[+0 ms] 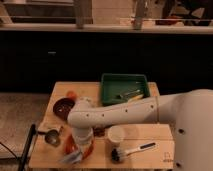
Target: Wipe red bowl with towel
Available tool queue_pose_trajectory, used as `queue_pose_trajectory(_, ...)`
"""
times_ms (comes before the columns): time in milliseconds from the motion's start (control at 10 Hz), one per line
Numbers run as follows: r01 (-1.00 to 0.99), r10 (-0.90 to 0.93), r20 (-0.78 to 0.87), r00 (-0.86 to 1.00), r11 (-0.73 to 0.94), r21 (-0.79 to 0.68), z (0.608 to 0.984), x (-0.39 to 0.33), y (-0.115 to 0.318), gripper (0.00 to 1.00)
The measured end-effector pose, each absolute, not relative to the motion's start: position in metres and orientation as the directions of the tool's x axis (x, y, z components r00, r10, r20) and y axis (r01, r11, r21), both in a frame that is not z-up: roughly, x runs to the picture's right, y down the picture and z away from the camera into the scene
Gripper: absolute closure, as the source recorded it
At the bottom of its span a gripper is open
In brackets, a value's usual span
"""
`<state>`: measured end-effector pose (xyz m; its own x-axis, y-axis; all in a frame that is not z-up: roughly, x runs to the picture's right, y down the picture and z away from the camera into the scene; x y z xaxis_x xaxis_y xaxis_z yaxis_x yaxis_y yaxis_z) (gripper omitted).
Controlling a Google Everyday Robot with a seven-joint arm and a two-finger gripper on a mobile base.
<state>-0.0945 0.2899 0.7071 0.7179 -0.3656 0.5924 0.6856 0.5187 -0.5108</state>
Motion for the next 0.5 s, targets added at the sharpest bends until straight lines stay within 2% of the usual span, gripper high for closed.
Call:
queue_pose_trajectory(300, 0.616, -0.347, 0.519, 0.781, 0.562, -0.552, 0.716, -0.055, 0.266, 0.91)
queue_pose_trajectory(500, 0.596, -0.358, 0.484, 0.799, 0.583, -0.553, 0.731, -0.053, 0.242, 0.91)
